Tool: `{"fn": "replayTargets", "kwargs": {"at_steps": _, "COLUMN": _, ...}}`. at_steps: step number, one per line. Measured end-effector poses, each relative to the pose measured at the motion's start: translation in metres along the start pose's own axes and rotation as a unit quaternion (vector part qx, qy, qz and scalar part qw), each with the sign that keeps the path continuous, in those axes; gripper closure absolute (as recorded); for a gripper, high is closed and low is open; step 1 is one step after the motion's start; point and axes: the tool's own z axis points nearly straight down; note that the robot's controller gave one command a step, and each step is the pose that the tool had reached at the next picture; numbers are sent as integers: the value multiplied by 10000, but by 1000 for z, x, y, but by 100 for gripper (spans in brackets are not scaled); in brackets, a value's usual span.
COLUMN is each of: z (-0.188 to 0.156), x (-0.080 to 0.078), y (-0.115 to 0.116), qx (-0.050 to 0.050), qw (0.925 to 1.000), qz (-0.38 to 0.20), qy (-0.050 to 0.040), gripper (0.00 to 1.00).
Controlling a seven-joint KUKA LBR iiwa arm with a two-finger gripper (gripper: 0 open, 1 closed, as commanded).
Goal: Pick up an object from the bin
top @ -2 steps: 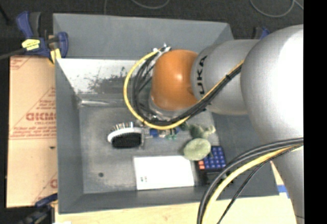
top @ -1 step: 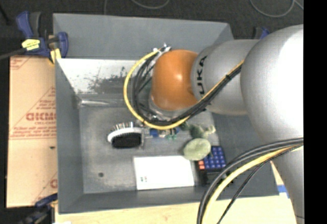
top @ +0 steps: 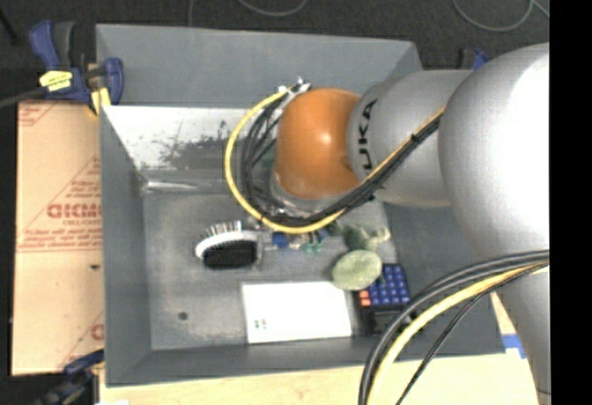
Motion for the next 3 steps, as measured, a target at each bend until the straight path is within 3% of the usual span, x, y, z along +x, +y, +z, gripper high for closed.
{"fn": "replayTargets", "kwargs": {"at_steps": 1, "z": -18, "x": 1, "y": 0, "qx": 3, "qw": 10000, "qz": 1, "qy": 19, "gripper": 100}}
{"fn": "replayTargets", "kwargs": {"at_steps": 3, "z": -46, "x": -1, "y": 0, "qx": 4, "qw": 10000, "qz": 10, "qy": -37, "gripper": 100}}
